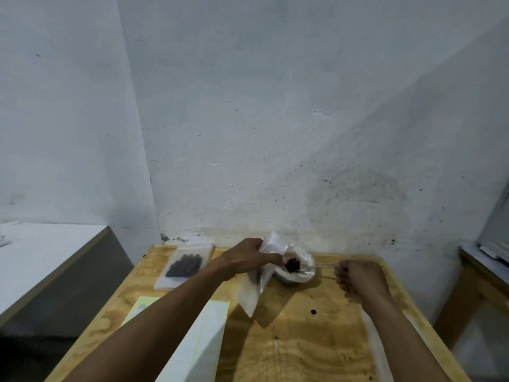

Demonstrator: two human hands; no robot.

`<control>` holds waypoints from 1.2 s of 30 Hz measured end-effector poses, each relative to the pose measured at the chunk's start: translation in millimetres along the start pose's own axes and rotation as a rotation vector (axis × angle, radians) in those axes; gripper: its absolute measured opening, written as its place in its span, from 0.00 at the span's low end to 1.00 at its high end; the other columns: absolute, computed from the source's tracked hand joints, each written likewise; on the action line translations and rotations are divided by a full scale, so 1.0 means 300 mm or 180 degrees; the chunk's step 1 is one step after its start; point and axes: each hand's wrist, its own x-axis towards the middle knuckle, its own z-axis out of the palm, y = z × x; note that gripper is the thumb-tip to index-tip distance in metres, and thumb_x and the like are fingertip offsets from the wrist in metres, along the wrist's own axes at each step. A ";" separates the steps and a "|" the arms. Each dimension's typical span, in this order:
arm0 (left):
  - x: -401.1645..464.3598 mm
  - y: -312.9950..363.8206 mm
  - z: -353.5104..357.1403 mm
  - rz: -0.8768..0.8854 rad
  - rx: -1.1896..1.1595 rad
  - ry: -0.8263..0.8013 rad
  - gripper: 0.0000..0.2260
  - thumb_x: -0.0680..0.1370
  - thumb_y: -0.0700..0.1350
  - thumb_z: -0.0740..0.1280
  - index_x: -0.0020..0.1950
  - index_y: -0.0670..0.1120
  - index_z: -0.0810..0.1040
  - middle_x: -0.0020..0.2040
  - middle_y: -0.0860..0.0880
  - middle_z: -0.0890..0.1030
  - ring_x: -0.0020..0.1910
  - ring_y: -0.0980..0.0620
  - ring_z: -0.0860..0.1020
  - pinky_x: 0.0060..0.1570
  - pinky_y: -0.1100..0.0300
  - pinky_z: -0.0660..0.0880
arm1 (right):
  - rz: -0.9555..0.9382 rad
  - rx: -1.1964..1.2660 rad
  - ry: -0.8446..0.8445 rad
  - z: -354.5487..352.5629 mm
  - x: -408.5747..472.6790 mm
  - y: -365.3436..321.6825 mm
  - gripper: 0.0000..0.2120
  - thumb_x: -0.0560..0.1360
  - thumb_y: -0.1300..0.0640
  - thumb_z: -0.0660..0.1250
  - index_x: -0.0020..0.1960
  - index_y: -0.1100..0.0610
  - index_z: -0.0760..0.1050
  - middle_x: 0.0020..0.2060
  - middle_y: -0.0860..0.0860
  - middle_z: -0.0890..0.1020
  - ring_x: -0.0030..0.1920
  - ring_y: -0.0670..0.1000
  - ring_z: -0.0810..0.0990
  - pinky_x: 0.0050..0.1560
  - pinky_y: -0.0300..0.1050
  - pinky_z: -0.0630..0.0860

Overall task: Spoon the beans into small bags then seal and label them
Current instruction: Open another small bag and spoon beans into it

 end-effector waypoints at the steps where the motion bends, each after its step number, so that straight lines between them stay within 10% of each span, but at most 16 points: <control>1: -0.001 -0.011 -0.011 0.0032 0.0004 0.0051 0.30 0.68 0.62 0.77 0.67 0.52 0.78 0.61 0.52 0.81 0.57 0.51 0.79 0.58 0.55 0.76 | -0.0013 0.0027 0.0011 -0.005 -0.005 -0.017 0.10 0.76 0.67 0.65 0.37 0.65 0.79 0.28 0.59 0.78 0.27 0.54 0.74 0.31 0.47 0.70; 6: -0.028 -0.038 -0.050 0.0309 0.0446 0.0309 0.28 0.70 0.59 0.77 0.68 0.55 0.76 0.58 0.58 0.79 0.55 0.54 0.77 0.45 0.65 0.71 | -0.0087 0.0291 -0.0301 -0.012 -0.027 -0.158 0.10 0.80 0.66 0.63 0.40 0.64 0.75 0.28 0.58 0.76 0.27 0.54 0.71 0.22 0.40 0.67; 24: -0.051 -0.097 -0.091 0.0201 -0.0010 0.0301 0.28 0.67 0.63 0.77 0.64 0.56 0.77 0.58 0.56 0.81 0.55 0.55 0.79 0.58 0.54 0.77 | -0.2280 -0.0883 -0.0121 0.082 -0.161 -0.258 0.09 0.80 0.54 0.65 0.45 0.51 0.83 0.34 0.47 0.85 0.30 0.45 0.83 0.39 0.48 0.82; 29: -0.049 -0.063 -0.066 0.0221 -0.0541 0.0025 0.22 0.71 0.60 0.76 0.61 0.54 0.80 0.56 0.57 0.83 0.57 0.55 0.80 0.60 0.56 0.76 | -0.2073 -0.1630 0.0358 0.044 -0.106 -0.206 0.15 0.78 0.52 0.64 0.37 0.56 0.83 0.30 0.53 0.84 0.32 0.55 0.83 0.39 0.56 0.82; 36: 0.010 0.009 0.026 0.0083 -0.0649 -0.0206 0.27 0.67 0.65 0.75 0.60 0.51 0.84 0.58 0.52 0.84 0.59 0.49 0.81 0.67 0.45 0.74 | -0.1433 -0.1820 0.0642 0.107 -0.047 -0.029 0.21 0.76 0.56 0.65 0.28 0.65 0.75 0.26 0.61 0.81 0.24 0.57 0.75 0.28 0.42 0.68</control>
